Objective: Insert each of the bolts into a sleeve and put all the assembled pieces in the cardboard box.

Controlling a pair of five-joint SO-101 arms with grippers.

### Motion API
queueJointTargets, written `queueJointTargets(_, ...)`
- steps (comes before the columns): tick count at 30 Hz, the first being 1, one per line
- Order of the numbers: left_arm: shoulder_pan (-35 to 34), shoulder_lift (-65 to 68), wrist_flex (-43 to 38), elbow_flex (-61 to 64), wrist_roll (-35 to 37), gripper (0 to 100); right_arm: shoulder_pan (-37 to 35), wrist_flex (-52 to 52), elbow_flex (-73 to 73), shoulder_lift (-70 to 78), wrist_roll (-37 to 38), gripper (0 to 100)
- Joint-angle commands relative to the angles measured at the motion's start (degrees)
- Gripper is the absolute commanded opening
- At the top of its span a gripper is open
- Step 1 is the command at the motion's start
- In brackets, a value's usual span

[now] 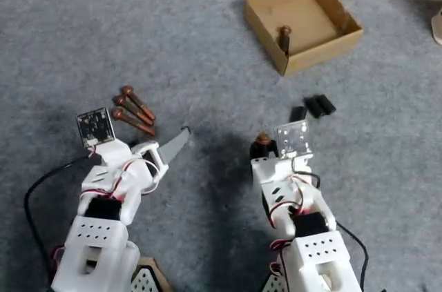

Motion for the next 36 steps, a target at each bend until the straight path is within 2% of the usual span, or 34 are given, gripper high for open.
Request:
queueJointTargets(1,1.4,-0.8,-1.0,0.0,0.2,42,0.6,1.1,-6.8,-0.9,3.9,0.5)
queueJointTargets(6,1.5,-0.8,-1.0,0.0,0.5,42,2.5,1.2,-12.3,-0.4,5.3,0.5)
queueJointTargets(9,3.0,-0.8,-1.0,1.3,0.4,42,3.0,1.2,-17.3,4.7,5.3,0.5)
queueJointTargets(13,5.8,-0.8,-1.1,2.4,0.2,42,6.5,1.2,-28.8,19.6,5.1,0.5)
queueJointTargets(16,7.6,-0.8,-1.1,2.6,0.2,42,9.9,1.2,-39.4,32.0,1.9,0.5)
queueJointTargets(25,7.7,-0.8,-0.9,2.6,0.2,42,13.8,1.8,-69.1,59.6,1.2,0.5)
queueJointTargets(36,7.8,-0.8,-1.0,2.4,0.2,42,13.4,16.1,-110.9,89.2,1.2,0.5)
